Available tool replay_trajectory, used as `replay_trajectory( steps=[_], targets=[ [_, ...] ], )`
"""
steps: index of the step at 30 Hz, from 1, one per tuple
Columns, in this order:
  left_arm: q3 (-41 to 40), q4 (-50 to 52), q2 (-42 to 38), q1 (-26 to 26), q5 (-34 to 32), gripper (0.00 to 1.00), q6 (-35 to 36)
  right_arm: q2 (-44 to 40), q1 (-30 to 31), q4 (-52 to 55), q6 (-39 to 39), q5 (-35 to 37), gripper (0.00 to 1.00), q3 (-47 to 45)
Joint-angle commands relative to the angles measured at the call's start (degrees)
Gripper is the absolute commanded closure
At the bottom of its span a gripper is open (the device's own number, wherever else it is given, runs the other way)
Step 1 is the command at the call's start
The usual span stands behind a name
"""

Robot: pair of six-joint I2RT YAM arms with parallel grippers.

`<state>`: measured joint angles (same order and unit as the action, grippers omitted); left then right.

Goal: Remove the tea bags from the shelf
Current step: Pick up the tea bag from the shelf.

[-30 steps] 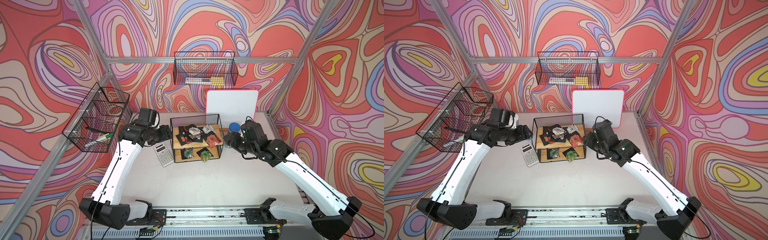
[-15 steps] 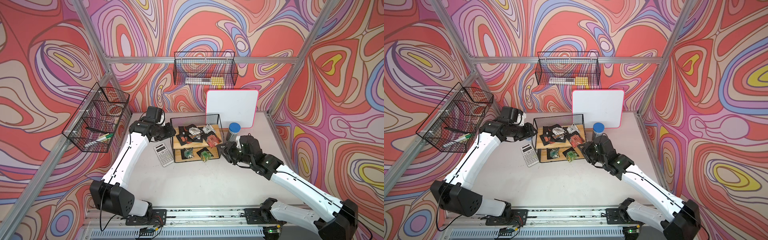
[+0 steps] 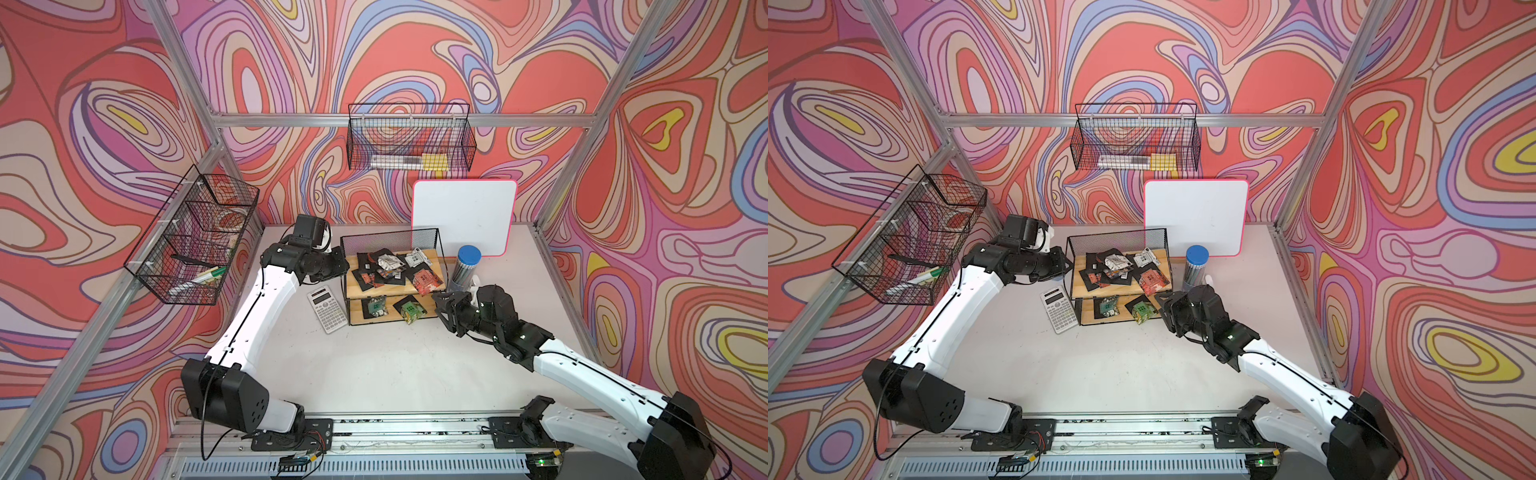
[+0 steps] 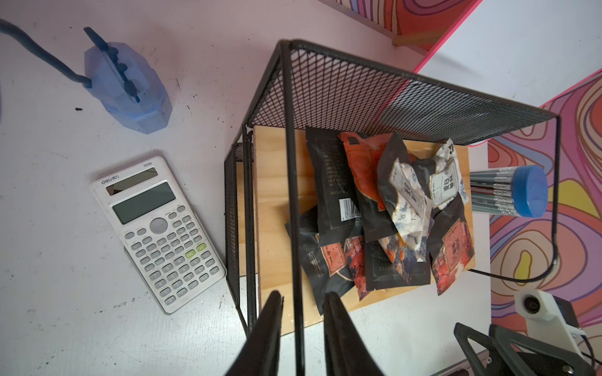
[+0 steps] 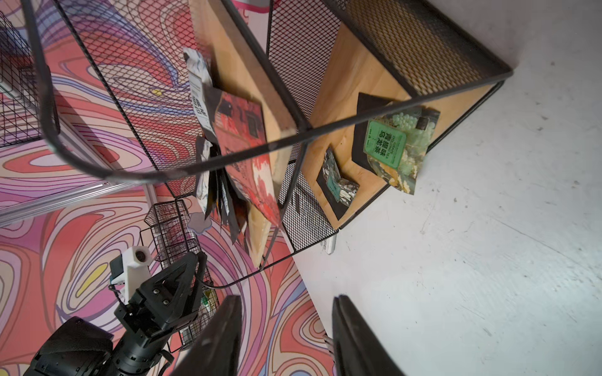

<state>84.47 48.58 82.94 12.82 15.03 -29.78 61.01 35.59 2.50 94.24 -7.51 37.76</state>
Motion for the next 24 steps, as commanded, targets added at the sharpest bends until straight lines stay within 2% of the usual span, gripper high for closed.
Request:
replay_trajectory(
  steps=[1,8,12,20,24],
  targets=[
    [-0.2,-1.0,0.5,0.0,-0.2,0.76,1.2,1.1,0.0,-5.7,3.5,1.0,0.54,-1.6],
    [0.2,-1.4,1.0,0.0,0.8,0.87,0.9,4.6,0.0,-10.6,3.9,1.3,0.59,-1.8],
    [0.1,-1.4,1.0,0.0,0.9,0.88,0.8,6.4,0.0,-13.4,4.2,2.2,0.59,-2.1],
    [0.1,-1.6,1.1,0.0,1.4,0.97,0.5,10.1,0.0,-19.4,3.2,3.7,0.58,-2.7],
    [-0.1,-1.6,1.0,0.0,1.5,0.98,0.4,12.2,-0.1,-21.5,2.9,3.9,0.60,-2.7]
  ],
)
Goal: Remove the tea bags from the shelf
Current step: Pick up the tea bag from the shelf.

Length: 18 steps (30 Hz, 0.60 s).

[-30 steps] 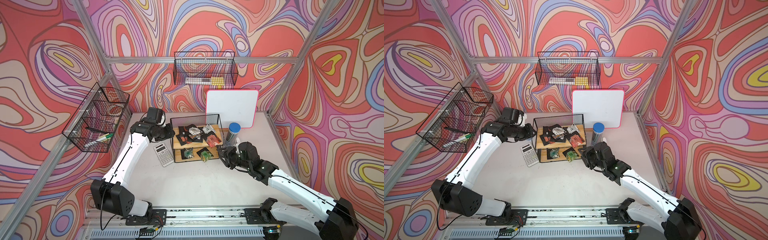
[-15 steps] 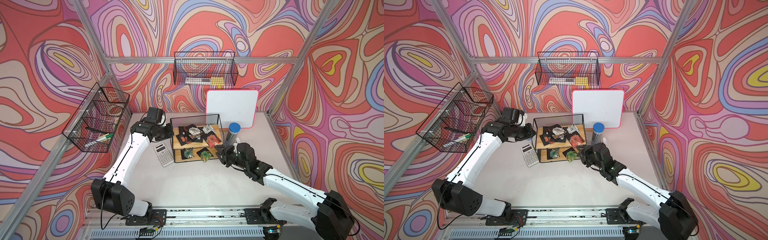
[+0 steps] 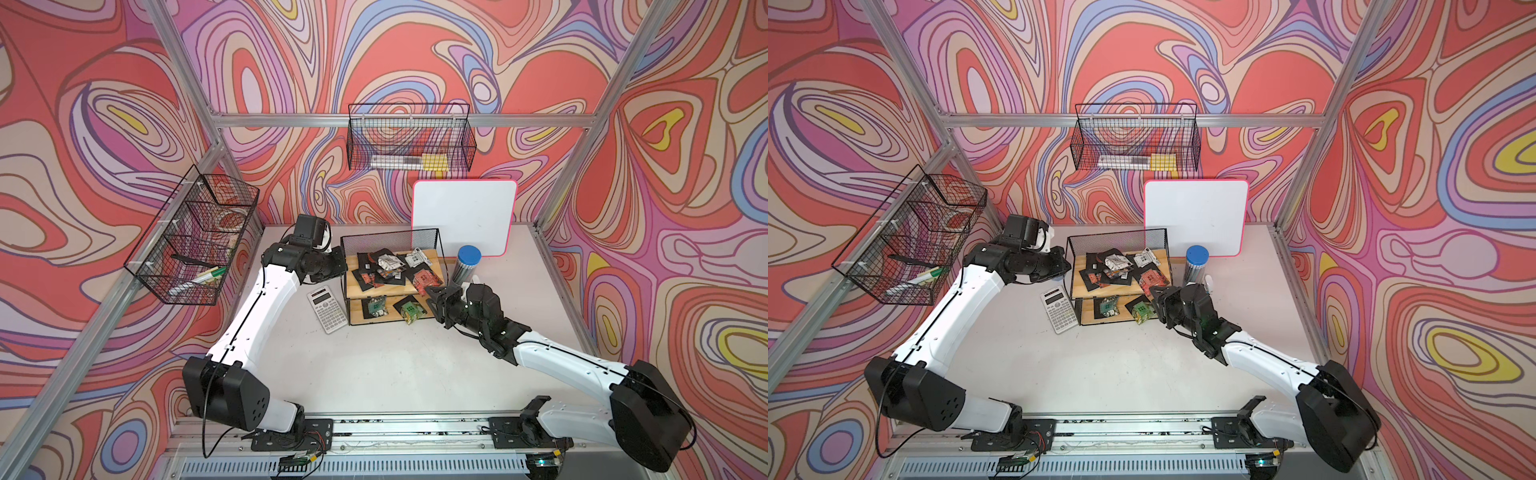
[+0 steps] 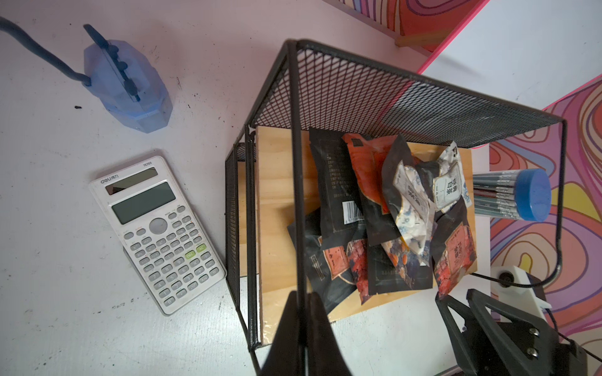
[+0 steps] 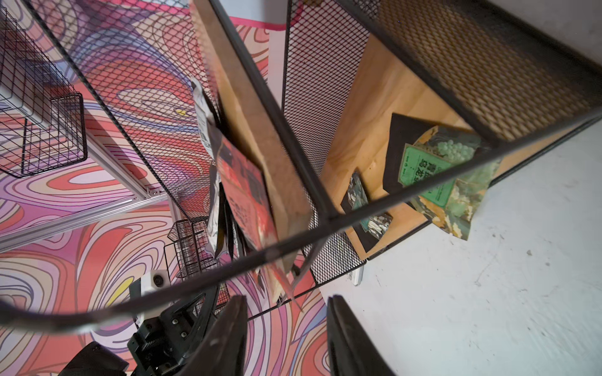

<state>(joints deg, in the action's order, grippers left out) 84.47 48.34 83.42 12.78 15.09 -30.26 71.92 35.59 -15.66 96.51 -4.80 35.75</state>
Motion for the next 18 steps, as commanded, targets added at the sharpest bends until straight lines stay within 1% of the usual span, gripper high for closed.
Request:
replay_trajectory(
  steps=[1,4,13,15,18],
  targets=[
    [-0.1,-1.3,0.6,0.1,1.5,0.98,0.9,1.6,-0.1,-3.9,0.6,1.6,0.61,-0.7],
    [-0.1,-1.3,0.6,0.1,1.6,1.00,0.9,2.7,-0.3,-4.8,0.5,1.7,0.66,-0.4],
    [-0.5,-1.7,0.8,0.1,2.1,1.00,0.1,5.5,-0.4,-5.9,0.2,1.4,0.77,1.0],
    [-0.4,-1.8,0.9,0.1,2.2,1.00,-0.1,5.2,-0.4,-5.2,0.3,1.8,0.82,1.0],
    [-0.4,-1.8,0.9,0.1,2.1,1.00,-0.2,3.7,-0.4,-3.0,0.3,2.4,0.94,1.2]
  ],
)
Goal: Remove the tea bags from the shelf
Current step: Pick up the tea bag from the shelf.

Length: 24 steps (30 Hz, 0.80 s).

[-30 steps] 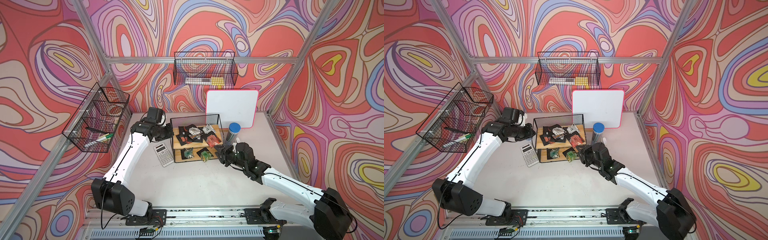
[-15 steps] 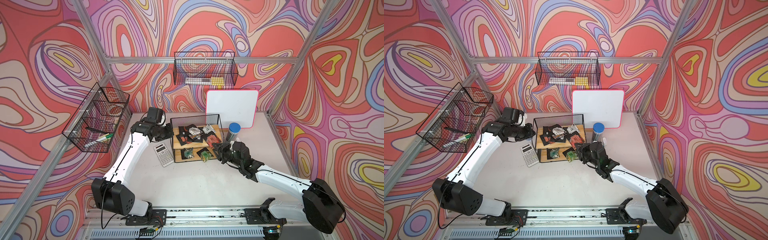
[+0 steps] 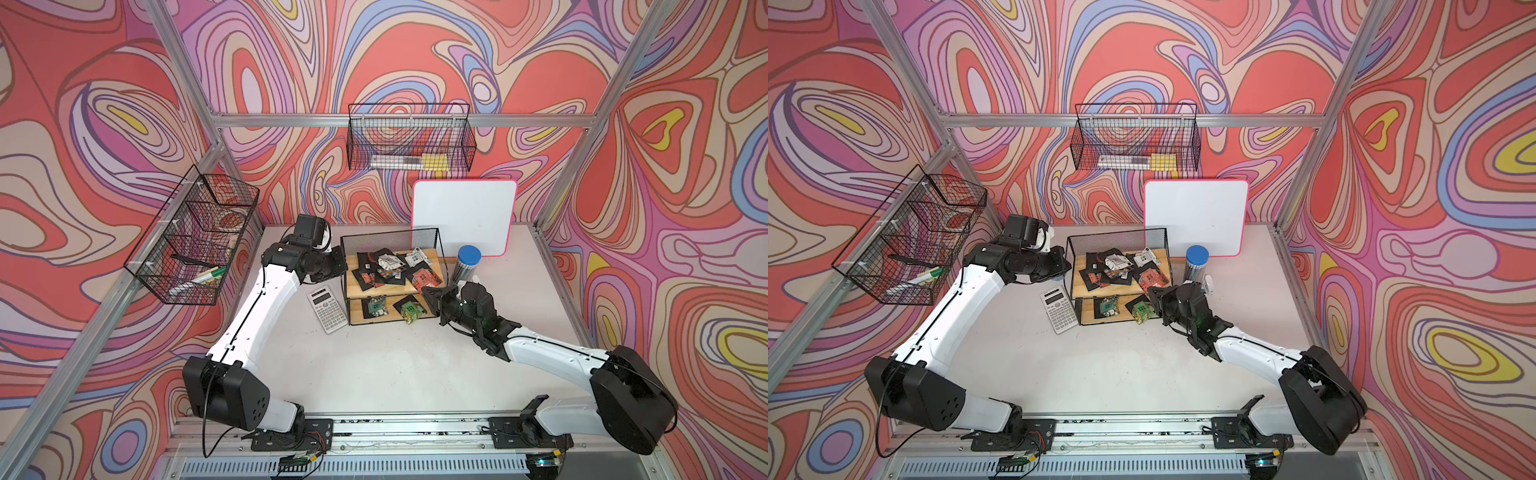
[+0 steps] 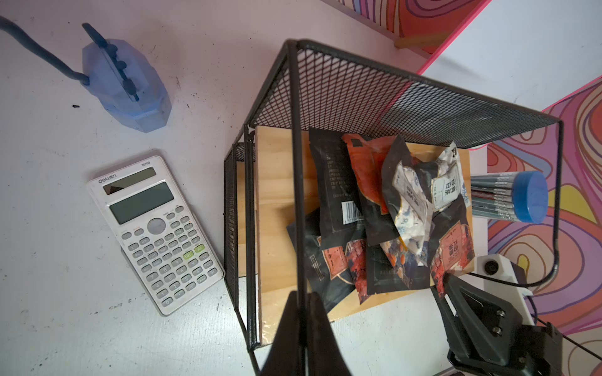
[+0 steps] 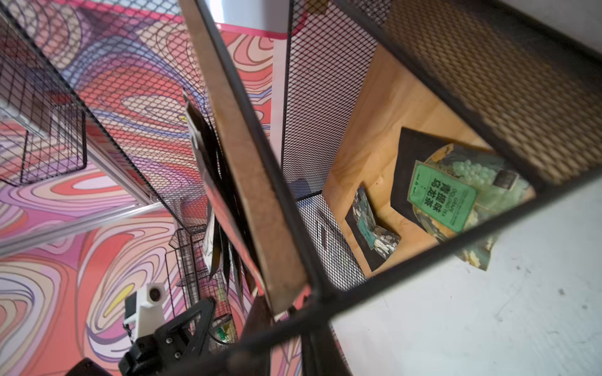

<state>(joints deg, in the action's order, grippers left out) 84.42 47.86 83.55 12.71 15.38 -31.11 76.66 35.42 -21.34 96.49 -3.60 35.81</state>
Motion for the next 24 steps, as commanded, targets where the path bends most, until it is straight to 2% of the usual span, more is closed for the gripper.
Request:
replay_trajectory(
  steps=[1,3,12,24],
  targets=[
    [-0.3,-1.4,0.8,0.1,1.9,1.00,0.6,-1.5,-0.2,3.7,0.4,1.3,0.96,1.3],
    [-0.1,-1.3,0.8,0.1,1.8,1.00,0.6,-2.8,-0.2,5.7,0.5,1.7,1.00,1.6],
    [0.0,-1.4,0.9,0.1,1.9,1.00,0.3,-9.9,-0.1,14.6,0.9,2.8,1.00,4.8],
    [0.0,-1.5,0.7,0.1,1.6,1.00,-0.2,-16.0,-0.2,17.6,1.6,1.0,1.00,4.0]
  ],
)
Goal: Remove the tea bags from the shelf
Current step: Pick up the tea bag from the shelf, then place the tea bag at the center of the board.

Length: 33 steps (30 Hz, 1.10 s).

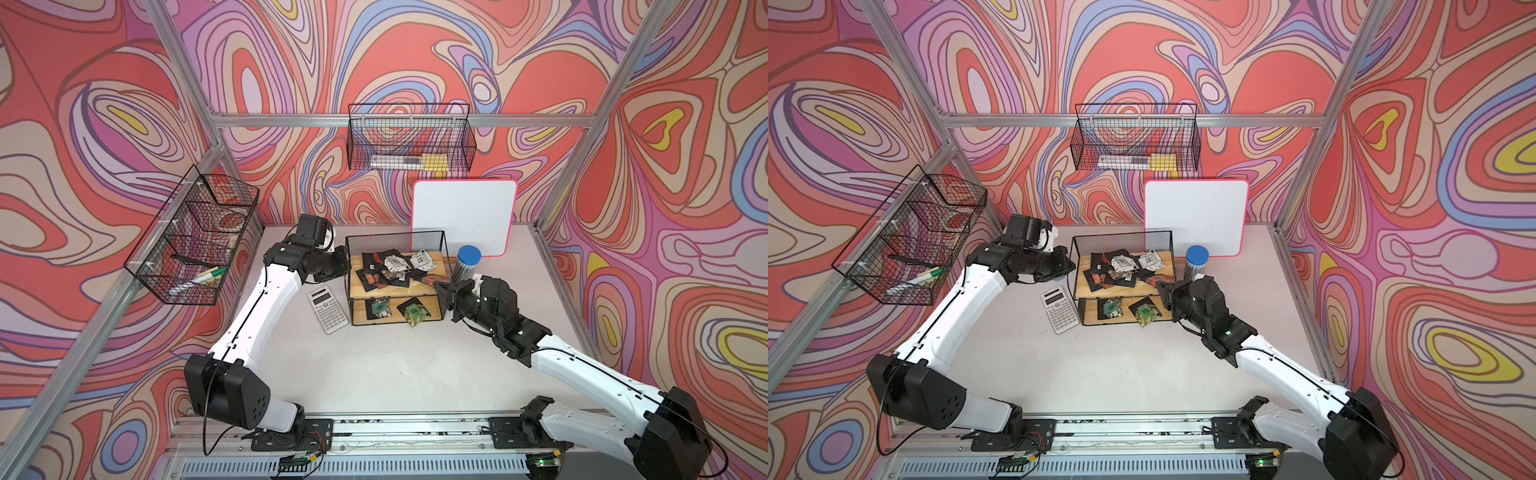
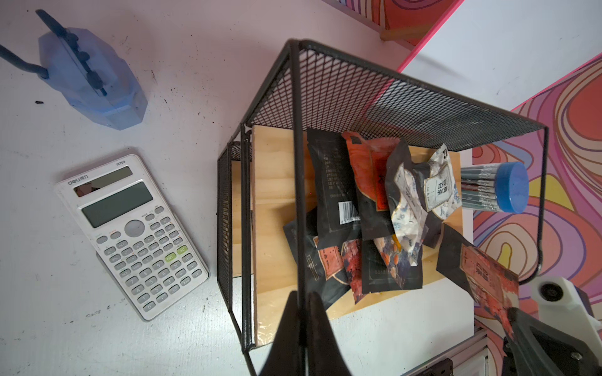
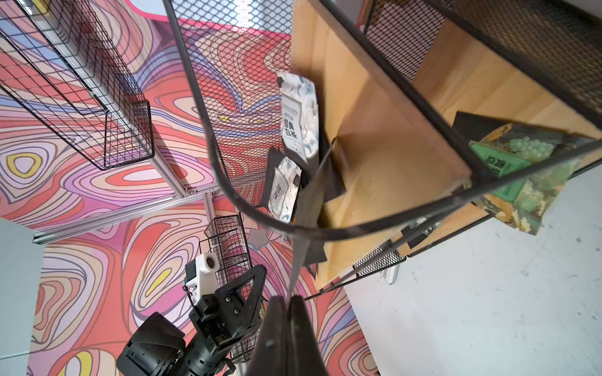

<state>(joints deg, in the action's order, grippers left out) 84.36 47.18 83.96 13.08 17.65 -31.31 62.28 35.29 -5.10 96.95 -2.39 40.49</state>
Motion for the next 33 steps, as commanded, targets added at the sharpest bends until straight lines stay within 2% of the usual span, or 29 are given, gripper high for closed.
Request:
replay_trajectory(
  steps=[1,6,10,14,17,21,24,28,33],
  targets=[
    [-0.1,-0.9,0.2,-0.2,-0.7,1.00,-0.2,-2.4,0.0,1.6,0.7,-0.3,1.00,-0.5],
    [-0.6,-1.1,0.0,-0.2,-0.7,1.00,-0.5,-6.3,0.0,3.5,-1.9,-3.1,1.00,0.9],
    [-0.5,-0.9,-0.1,-0.2,-1.0,1.00,-0.3,-8.8,0.0,6.4,-6.3,-10.2,1.00,2.2],
    [-0.5,-0.9,-0.1,-0.2,-0.8,1.00,-0.4,-12.8,-0.1,21.8,-15.1,-16.4,1.00,5.7],
    [-0.5,-0.9,-0.1,-0.2,-1.0,1.00,-0.4,-14.1,-0.3,33.4,-18.9,-19.1,1.00,6.6],
    [-0.7,-0.9,-0.2,-0.2,-1.0,1.00,-0.4,-15.7,-0.4,45.6,-21.9,-15.5,1.00,5.8],
    [-0.9,-1.1,-0.3,-0.2,-0.9,1.00,-0.5,-15.4,-1.0,48.3,-22.2,-11.5,1.00,2.4],
    [-0.8,-0.9,-0.4,-0.2,-1.2,1.00,-0.3,-16.3,-3.0,42.4,-20.0,-6.6,1.00,-3.9],
    [-0.6,-0.8,-0.2,-0.2,-1.2,1.00,-0.3,-16.4,-8.2,35.7,-18.9,-2.7,1.00,-9.2]
  ],
)
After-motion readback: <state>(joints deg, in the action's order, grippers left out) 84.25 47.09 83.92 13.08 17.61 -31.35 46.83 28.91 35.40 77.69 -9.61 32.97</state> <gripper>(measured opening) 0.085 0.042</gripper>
